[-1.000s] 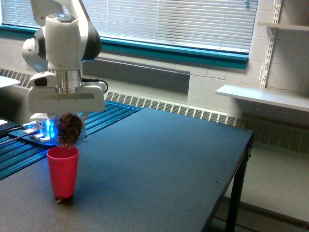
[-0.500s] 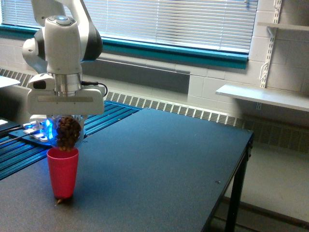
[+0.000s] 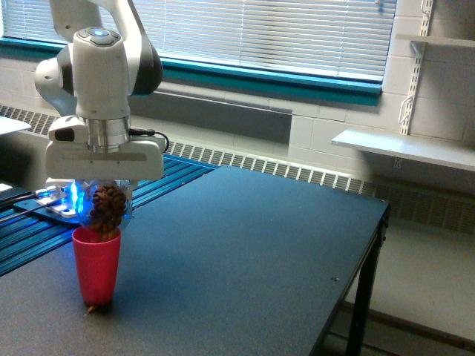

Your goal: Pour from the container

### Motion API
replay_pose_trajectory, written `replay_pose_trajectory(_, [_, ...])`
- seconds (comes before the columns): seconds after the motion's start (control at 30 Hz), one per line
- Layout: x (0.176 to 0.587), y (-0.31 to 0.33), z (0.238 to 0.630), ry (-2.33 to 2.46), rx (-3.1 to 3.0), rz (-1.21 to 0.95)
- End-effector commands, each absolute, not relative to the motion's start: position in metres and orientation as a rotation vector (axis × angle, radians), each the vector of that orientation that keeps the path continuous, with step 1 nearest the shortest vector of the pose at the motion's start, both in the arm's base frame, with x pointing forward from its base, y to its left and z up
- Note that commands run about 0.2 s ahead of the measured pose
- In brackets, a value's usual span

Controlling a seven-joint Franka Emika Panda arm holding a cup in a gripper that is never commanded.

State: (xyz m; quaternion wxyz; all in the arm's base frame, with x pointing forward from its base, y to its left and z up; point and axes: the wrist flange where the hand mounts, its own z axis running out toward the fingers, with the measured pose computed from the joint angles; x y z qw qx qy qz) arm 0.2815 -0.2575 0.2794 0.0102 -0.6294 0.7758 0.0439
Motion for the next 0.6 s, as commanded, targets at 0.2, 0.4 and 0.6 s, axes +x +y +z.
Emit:
replay_pose_trajectory(0.2, [0.2877,-0.2537,0.2831,2.415,-1.992,0.158])
replay_pose_trajectory(0.4, [0.285,-0.2513,0.2834,2.424,-1.989,0.17])
replay_pose_trajectory(0.6, [0.2805,-0.2503,0.284,2.442,-1.975,0.186])
